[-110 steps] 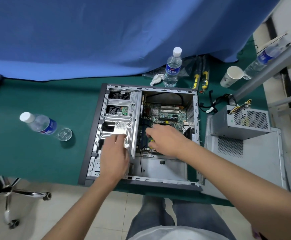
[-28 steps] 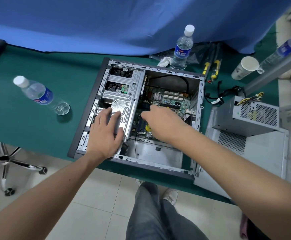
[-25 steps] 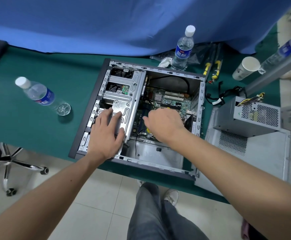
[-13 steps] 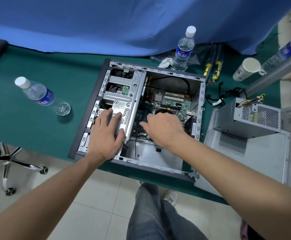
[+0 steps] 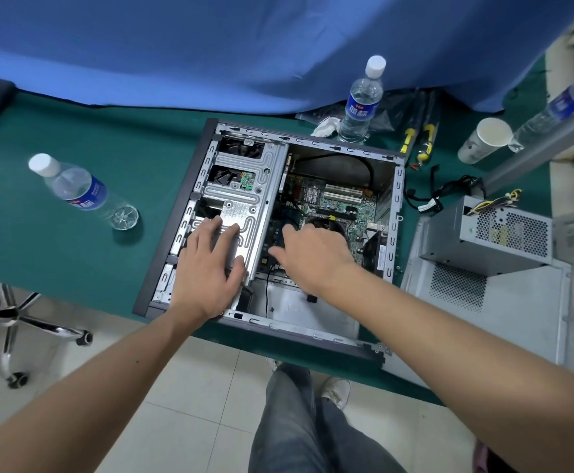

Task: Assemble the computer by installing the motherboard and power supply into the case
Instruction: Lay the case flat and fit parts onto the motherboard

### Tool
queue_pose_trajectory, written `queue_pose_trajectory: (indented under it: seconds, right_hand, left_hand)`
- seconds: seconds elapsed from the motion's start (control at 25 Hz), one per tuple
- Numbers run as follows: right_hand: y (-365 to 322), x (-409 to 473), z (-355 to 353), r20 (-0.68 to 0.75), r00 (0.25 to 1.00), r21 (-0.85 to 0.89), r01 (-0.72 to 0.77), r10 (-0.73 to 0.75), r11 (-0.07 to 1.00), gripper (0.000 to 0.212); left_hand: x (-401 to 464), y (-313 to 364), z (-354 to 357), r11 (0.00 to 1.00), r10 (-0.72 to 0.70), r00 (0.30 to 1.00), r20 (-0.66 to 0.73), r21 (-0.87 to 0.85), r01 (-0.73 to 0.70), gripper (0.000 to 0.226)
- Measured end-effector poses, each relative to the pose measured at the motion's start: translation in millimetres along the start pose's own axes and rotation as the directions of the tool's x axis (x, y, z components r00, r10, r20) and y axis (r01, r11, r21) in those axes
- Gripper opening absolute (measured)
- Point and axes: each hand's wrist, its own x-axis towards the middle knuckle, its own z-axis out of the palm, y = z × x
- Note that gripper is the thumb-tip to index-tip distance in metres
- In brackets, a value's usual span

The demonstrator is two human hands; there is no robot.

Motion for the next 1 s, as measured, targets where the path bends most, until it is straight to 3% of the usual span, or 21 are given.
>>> queue_pose_trajectory:
  seconds: [0.12, 0.24, 0.32, 0.36, 0.4, 0.48, 0.56, 0.6, 0.68, 0.76, 0.84, 0.92, 1.0]
  right_hand:
    - [6.2, -2.3, -13.2, 0.114, 0.984, 0.115, 0.126, -0.139, 0.985, 0.037]
    - [5.1, -10.3, -11.8, 0.008, 0.978, -0.039, 0.211, -0.211, 0.977, 0.030]
    - [3.3, -9.5, -4.0, -0.111, 0.983, -0.134, 0.130, -0.145, 0.982, 0.007]
    - [4.0, -7.1, -1.3, -0.149, 0.986, -0.150, 0.049, -0.072, 0.988, 0.021]
    - [6.7, -5.3, 0.0, -0.139, 0.990, -0.134, 0.009, -0.028, 0.991, 0.032]
    - [16.9, 0.7, 1.8, -0.046, 0.999, 0.023, 0.025, -0.024, 0.999, 0.033]
    - [24.8, -3.6, -5.4, 0.057, 0.989, 0.166, 0.125, -0.136, 0.978, 0.026]
    - [27.6, -5.3, -6.6, 0.064, 0.978, 0.167, 0.184, -0.197, 0.969, 0.033]
    - [26.4, -9.2, -3.5, 0.016, 0.969, 0.046, 0.247, -0.248, 0.968, 0.035]
    - [18.8, -9.0, 1.5, -0.107, 0.972, -0.069, 0.203, -0.210, 0.977, 0.010]
    - [14.4, -3.4, 5.6, -0.144, 0.985, -0.120, 0.079, -0.096, 0.990, 0.034]
    - [18.9, 4.4, 4.6, -0.082, 0.996, -0.005, 0.042, -0.042, 0.999, 0.034]
    - [27.7, 4.1, -4.3, 0.057, 0.995, 0.141, 0.078, -0.087, 0.987, 0.028]
  left_hand:
    - [2.8, 2.0, -0.2, 1.000, 0.001, 1.000, -0.003, -0.002, -0.001, 0.054]
    - [3.0, 2.7, 0.2, 1.000, 0.005, 1.000, -0.007, 0.001, -0.005, 0.054]
    - [2.0, 1.7, -0.2, 1.000, 0.003, 1.000, -0.005, 0.000, -0.003, 0.054]
    - [1.1, 1.4, -0.3, 1.000, 0.002, 1.000, -0.003, 0.000, -0.002, 0.054]
    - [0.4, 1.0, -0.7, 1.000, 0.000, 1.000, -0.004, 0.001, 0.000, 0.054]
    - [-0.1, 0.6, -1.5, 1.000, -0.002, 1.000, -0.006, 0.002, 0.002, 0.054]
    - [1.4, 1.3, -2.1, 1.000, 0.003, 1.000, -0.009, -0.001, -0.003, 0.055]
    - [2.5, 2.0, -2.2, 1.000, 0.004, 1.000, -0.009, -0.002, -0.004, 0.055]
    - [3.5, 3.5, -1.6, 1.000, 0.006, 1.000, -0.005, -0.001, -0.006, 0.054]
    - [2.4, 3.6, -0.9, 1.000, 0.002, 1.000, -0.002, 0.002, -0.002, 0.054]
    - [0.5, 2.2, -1.1, 1.000, -0.003, 1.000, 0.000, 0.007, 0.003, 0.054]
    - [0.9, 1.5, -1.7, 1.000, -0.004, 1.000, 0.001, 0.005, 0.004, 0.054]
    - [2.3, 2.6, -2.5, 1.000, 0.000, 1.000, 0.003, 0.002, 0.000, 0.054]
